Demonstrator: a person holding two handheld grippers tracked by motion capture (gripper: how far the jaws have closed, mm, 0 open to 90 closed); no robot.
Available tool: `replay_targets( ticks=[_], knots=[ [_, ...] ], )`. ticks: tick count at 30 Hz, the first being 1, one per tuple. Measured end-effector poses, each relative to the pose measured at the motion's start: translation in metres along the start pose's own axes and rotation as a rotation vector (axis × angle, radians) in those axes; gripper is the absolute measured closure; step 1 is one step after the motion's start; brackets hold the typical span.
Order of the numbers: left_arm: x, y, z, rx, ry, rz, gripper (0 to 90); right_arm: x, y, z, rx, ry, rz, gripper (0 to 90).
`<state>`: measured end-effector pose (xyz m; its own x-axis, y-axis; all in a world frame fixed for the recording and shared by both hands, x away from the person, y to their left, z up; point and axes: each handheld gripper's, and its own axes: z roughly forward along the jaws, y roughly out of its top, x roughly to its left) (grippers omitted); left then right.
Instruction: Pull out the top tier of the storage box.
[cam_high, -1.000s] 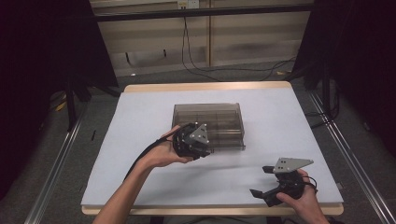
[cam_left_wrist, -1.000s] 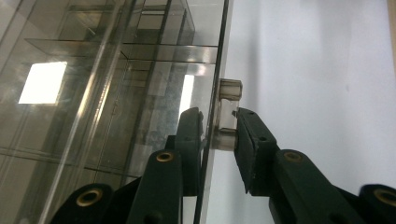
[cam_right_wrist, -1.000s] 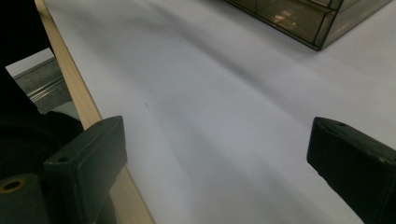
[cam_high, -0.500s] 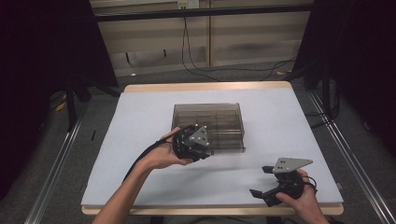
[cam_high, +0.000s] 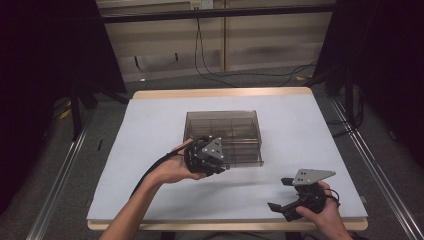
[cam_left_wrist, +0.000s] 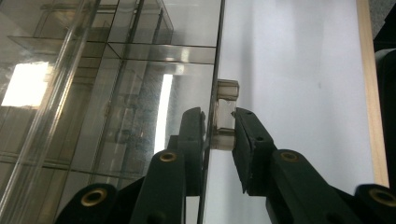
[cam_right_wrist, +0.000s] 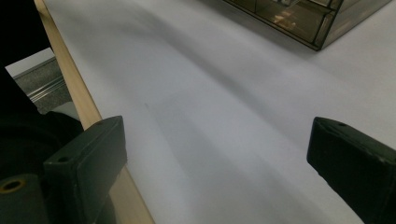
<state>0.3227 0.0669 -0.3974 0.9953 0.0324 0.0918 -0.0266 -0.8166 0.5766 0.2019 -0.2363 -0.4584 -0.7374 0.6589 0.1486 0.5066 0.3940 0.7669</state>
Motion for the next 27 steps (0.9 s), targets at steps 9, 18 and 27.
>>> replay_targets(
  ticks=[9, 18, 27],
  knots=[
    [-0.005, 0.0, 0.0, 0.0, -0.015, 0.002, 75.1, 0.0, 0.0, 0.0, -0.003, -0.002, 0.001, 4.9],
    [-0.008, -0.001, -0.001, 0.001, -0.018, 0.007, 75.2, 0.0, 0.0, 0.0, -0.003, 0.0, -0.001, 4.9],
    [-0.012, -0.002, -0.001, 0.002, -0.017, 0.014, 75.4, 0.0, 0.0, 0.0, -0.003, 0.0, 0.0, 4.8]
  ],
)
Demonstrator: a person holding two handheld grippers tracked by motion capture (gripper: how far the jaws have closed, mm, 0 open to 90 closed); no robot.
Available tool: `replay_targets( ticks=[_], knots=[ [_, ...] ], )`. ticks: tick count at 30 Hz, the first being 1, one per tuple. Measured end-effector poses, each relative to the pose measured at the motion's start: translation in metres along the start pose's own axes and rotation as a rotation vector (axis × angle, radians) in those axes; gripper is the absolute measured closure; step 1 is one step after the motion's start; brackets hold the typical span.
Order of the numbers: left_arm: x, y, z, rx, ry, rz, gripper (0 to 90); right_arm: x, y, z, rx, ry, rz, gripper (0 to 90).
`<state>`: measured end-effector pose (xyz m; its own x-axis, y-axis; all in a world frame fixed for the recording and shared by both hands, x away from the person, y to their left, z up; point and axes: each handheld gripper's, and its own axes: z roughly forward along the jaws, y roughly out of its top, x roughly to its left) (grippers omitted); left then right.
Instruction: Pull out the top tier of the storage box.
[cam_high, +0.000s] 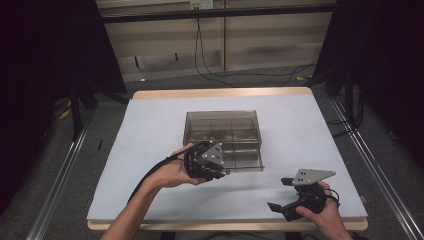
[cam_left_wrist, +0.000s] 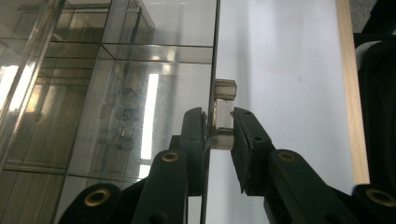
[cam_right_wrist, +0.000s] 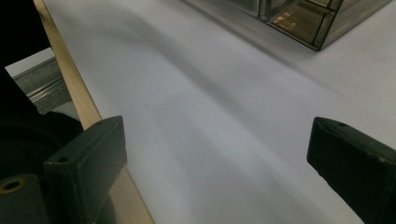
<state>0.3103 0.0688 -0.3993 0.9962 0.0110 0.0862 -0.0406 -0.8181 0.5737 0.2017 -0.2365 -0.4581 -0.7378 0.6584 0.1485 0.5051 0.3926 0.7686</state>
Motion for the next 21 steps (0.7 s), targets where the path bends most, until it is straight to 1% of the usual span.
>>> replay_targets(
  ticks=[1, 6, 8, 10, 11, 13, 14, 15, 16, 17, 18, 19, 20, 21],
  knots=[
    [0.0, -0.001, 0.0, -0.006, 0.001, -0.003, 75.4, 0.0, 0.0, 0.0, -0.002, 0.001, 0.002, 4.8],
    [-0.001, 0.0, 0.0, 0.0, -0.005, -0.005, 75.3, 0.0, 0.0, 0.001, 0.002, -0.002, 0.0, 4.8],
    [-0.001, -0.001, 0.0, -0.005, -0.002, -0.008, 74.9, 0.0, 0.0, 0.001, 0.001, -0.001, 0.002, 4.8],
    [-0.002, -0.001, 0.0, -0.008, 0.0, -0.016, 72.9, 0.0, 0.0, 0.001, 0.001, -0.001, 0.002, 4.8],
    [-0.003, -0.001, 0.0, -0.01, 0.005, -0.014, 71.5, 0.0, 0.0, 0.001, 0.001, -0.001, 0.002, 4.8],
    [-0.007, 0.001, 0.0, -0.011, 0.016, -0.013, 66.2, 0.0, 0.0, 0.001, 0.004, 0.001, 0.004, 4.8],
    [-0.009, 0.001, -0.001, -0.018, 0.031, -0.016, 63.8, 0.0, 0.0, 0.001, 0.001, 0.002, 0.001, 4.8],
    [-0.01, 0.002, -0.001, -0.031, 0.053, -0.025, 59.0, 0.0, 0.0, 0.001, 0.001, 0.002, 0.001, 4.8],
    [-0.011, 0.002, -0.002, -0.041, 0.051, -0.027, 54.7, 0.0, 0.0, 0.001, 0.002, 0.003, 0.003, 4.8],
    [-0.011, 0.002, -0.003, -0.056, 0.06, -0.03, 53.2, 0.0, 0.0, 0.001, 0.003, 0.001, 0.002, 4.8],
    [-0.012, 0.002, -0.004, -0.06, 0.082, -0.044, 49.1, 0.0, 0.0, 0.001, 0.002, 0.003, 0.002, 4.8],
    [-0.012, 0.003, -0.006, -0.064, 0.092, -0.051, 43.6, 0.0, 0.0, 0.001, 0.004, 0.003, 0.0, 4.8],
    [-0.013, 0.002, -0.007, -0.088, 0.097, -0.066, 40.7, 0.0, 0.0, 0.001, 0.004, 0.003, 0.0, 4.8],
    [-0.012, 0.001, -0.01, -0.087, 0.1, -0.074, 38.0, 0.0, 0.0, 0.001, 0.002, 0.005, 0.0, 4.8]
  ],
)
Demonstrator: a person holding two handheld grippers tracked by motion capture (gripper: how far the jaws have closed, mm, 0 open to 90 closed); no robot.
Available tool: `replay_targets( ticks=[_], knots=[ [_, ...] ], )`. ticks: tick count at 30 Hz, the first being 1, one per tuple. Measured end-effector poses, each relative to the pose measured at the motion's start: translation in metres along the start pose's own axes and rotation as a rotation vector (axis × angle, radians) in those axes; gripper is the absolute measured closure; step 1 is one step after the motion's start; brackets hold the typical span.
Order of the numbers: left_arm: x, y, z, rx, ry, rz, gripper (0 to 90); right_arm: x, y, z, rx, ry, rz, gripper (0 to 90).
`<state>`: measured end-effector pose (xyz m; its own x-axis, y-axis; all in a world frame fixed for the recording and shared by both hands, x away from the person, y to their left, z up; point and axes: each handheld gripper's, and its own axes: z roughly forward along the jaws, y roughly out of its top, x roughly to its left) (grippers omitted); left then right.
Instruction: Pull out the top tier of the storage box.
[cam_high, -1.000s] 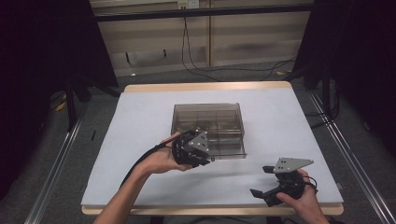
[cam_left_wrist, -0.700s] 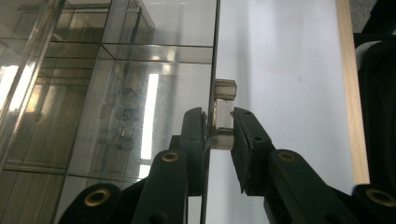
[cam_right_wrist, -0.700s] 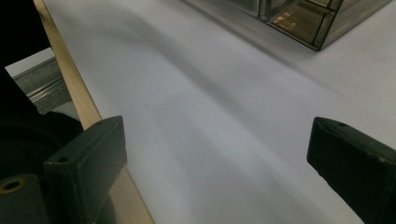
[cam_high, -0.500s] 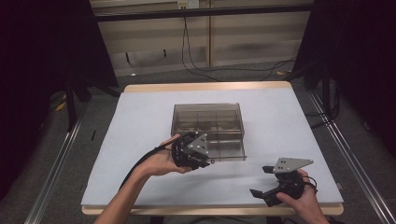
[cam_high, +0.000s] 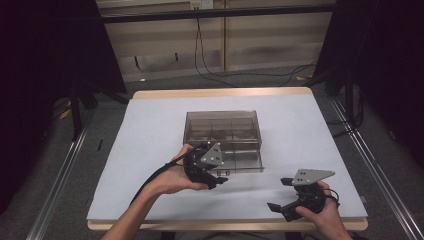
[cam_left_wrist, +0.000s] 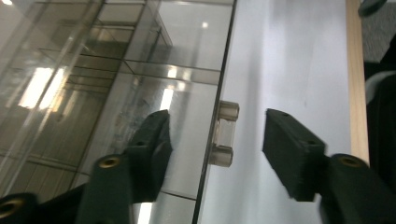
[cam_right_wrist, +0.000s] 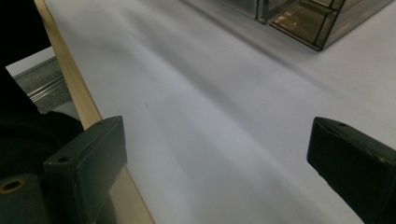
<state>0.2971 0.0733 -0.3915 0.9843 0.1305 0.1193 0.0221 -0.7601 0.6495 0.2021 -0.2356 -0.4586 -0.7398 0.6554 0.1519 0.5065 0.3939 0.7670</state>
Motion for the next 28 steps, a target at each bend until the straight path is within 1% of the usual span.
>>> replay_targets(
  ticks=[2, 3, 4, 5, 7, 8, 10, 12, 15, 16, 17, 18, 19, 20, 21, 23, 24, 25, 28],
  knots=[
    [0.0, -0.003, -0.003, -0.023, 0.037, -0.031, 30.5, 0.0, 0.0, 0.0, -0.001, -0.001, 0.004, 4.8],
    [0.001, -0.005, -0.005, -0.036, 0.042, -0.044, 28.7, 0.0, 0.0, 0.0, 0.0, -0.004, 0.003, 4.8],
    [0.0, -0.007, -0.006, -0.058, 0.054, -0.067, 28.5, 0.0, 0.0, 0.0, 0.0, -0.004, 0.002, 4.8],
    [-0.001, -0.009, -0.009, -0.061, 0.069, -0.081, 25.9, 0.0, 0.0, 0.0, 0.001, -0.004, 0.002, 4.8],
    [-0.003, -0.013, -0.014, -0.072, 0.074, -0.1, 24.5, 0.0, 0.0, 0.0, 0.0, 0.0, -0.001, 4.8],
    [-0.004, -0.015, -0.015, -0.082, 0.087, -0.117, 23.4, 0.0, 0.0, 0.0, 0.0, -0.001, -0.001, 4.8],
    [-0.005, -0.019, -0.02, -0.091, 0.1, -0.138, 20.2, 0.0, 0.0, 0.0, 0.0, -0.003, 0.003, 4.8],
    [-0.006, -0.025, -0.024, -0.123, 0.114, -0.17, 17.2, 0.0, 0.0, -0.001, 0.0, -0.006, 0.001, 4.8],
    [-0.008, -0.038, -0.031, -0.168, 0.151, -0.21, 15.5, 0.0, 0.0, -0.001, -0.003, -0.007, 0.002, 4.8],
    [-0.01, -0.043, -0.033, -0.181, 0.174, -0.226, 15.4, 0.0, 0.0, -0.002, -0.004, -0.007, 0.002, 4.8],
    [-0.01, -0.048, -0.035, -0.186, 0.177, -0.245, 15.4, 0.0, 0.0, -0.001, -0.004, -0.008, 0.003, 4.8],
    [-0.01, -0.052, -0.037, -0.184, 0.181, -0.254, 16.2, -0.001, 0.0, -0.001, -0.004, -0.004, 0.003, 4.8],
    [-0.01, -0.057, -0.039, -0.196, 0.199, -0.263, 16.8, 0.0, 0.0, -0.001, -0.004, -0.004, 0.003, 4.8],
    [-0.011, -0.061, -0.041, -0.22, 0.217, -0.295, 16.8, 0.0, 0.0, -0.001, -0.001, -0.007, -0.002, 4.8],
    [-0.011, -0.065, -0.044, -0.229, 0.219, -0.309, 16.9, 0.0, 0.0, -0.001, 0.003, -0.005, 0.0, 4.8],
    [-0.015, -0.073, -0.049, -0.248, 0.251, -0.313, 19.4, 0.0, 0.0, -0.001, 0.001, -0.007, -0.005, 4.9],
    [-0.018, -0.076, -0.052, -0.261, 0.257, -0.319, 19.7, 0.0, 0.0, -0.001, 0.001, -0.007, -0.005, 4.8],
    [-0.02, -0.079, -0.056, -0.279, 0.265, -0.326, 22.2, 0.0, 0.0, -0.001, 0.0, -0.011, -0.005, 4.8],
    [-0.026, -0.087, -0.064, -0.311, 0.238, -0.331, 35.9, 0.0, 0.0, 0.0, 0.001, -0.005, 0.002, 4.8]
  ],
)
